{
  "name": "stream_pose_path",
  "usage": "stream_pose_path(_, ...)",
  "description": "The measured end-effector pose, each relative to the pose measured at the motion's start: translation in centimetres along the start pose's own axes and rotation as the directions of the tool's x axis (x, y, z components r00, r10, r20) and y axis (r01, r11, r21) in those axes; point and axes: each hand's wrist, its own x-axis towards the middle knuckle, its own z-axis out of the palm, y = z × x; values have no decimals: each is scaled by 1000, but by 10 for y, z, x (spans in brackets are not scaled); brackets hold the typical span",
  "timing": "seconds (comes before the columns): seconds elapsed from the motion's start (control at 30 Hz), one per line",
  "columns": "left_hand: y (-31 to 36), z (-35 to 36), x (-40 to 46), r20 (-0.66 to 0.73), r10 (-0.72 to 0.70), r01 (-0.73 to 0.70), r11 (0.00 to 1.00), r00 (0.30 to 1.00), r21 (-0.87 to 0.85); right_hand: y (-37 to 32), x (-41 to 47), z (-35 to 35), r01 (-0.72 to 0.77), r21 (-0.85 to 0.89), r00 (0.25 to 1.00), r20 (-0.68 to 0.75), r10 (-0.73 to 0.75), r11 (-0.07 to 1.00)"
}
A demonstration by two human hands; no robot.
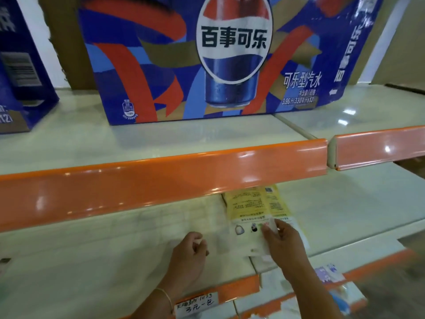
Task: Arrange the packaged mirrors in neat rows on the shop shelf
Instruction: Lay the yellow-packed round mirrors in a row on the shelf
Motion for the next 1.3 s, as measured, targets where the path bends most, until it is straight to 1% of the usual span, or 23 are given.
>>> stream_pose_path(0.13, 5, 22, 1, 66, 35, -42, 993, 997, 106, 16, 29, -28, -3, -38, 996, -88, 0, 999)
stream_pose_path(0.2, 10, 34, 1, 102, 67, -83, 983, 992, 166, 22, 39, -35, 3, -89, 995, -95, -12, 996)
stream_pose_path(0.23, 12, 39, 0, 103, 84, -103, 977, 991, 185, 24, 44, -38, 14, -159, 995, -97, -30, 987)
stream_pose_path(0.3, 16, 49, -1, 84, 117, -133, 967, 990, 217, 27, 50, -39, 32, -359, 990, -115, -78, 933)
stream_pose_path(0.33, 18, 53, -2, 79, 123, -138, 962, 989, 235, 28, 50, -39, 32, -430, 986, -136, -100, 902)
stream_pose_path(0.37, 19, 57, -3, 76, 126, -141, 958, 989, 249, 30, 51, -39, 31, -464, 982, -150, -113, 885)
stream_pose_path(0.47, 17, 63, -8, 58, 151, -161, 946, 987, 280, 39, 55, -39, 81, -524, 965, -171, -197, 848)
stream_pose_path(0.57, 17, 65, -10, 34, 170, -172, 940, 985, 295, 50, 58, -36, 184, -557, 923, -186, -338, 810)
stream_pose_path(0.6, 17, 65, -10, 28, 173, -173, 939, 985, 298, 51, 56, -34, 185, -582, 907, -209, -365, 792)
stream_pose_path(0.63, 17, 65, -10, 21, 175, -174, 939, 984, 296, 52, 55, -32, 152, -595, 900, -248, -360, 789)
stream_pose_path(0.7, 17, 65, -11, 4, 173, -166, 943, 985, 288, 49, 52, -30, 52, -564, 903, -325, -279, 824)
stream_pose_path(0.73, 16, 64, -11, -5, 170, -161, 945, 985, 284, 48, 51, -29, 44, -537, 901, -343, -265, 843)
stream_pose_path(0.8, 16, 61, -13, -20, 171, -158, 943, 985, 294, 41, 47, -25, 99, -492, 887, -351, -301, 865)
stream_pose_path(0.93, 13, 50, -13, -63, 189, -162, 939, 980, 302, 27, 35, -10, 326, -425, 845, -270, -462, 845)
stream_pose_path(1.0, 12, 41, -13, -94, 211, -172, 935, 973, 310, 22, 26, 0, 396, -359, 847, -212, -487, 845)
stream_pose_path(1.07, 11, 28, -11, -127, 225, -175, 932, 966, 318, 19, 17, 10, 431, -314, 859, -146, -491, 846)
stream_pose_path(1.17, 5, 1, -11, -176, 224, -151, 924, 959, 352, 15, 3, 30, 471, -305, 864, -29, -503, 827)
stream_pose_path(1.3, -16, -46, -22, -174, 244, -144, 883, 954, 448, 14, -21, 73, 509, -317, 858, 103, -504, 801)
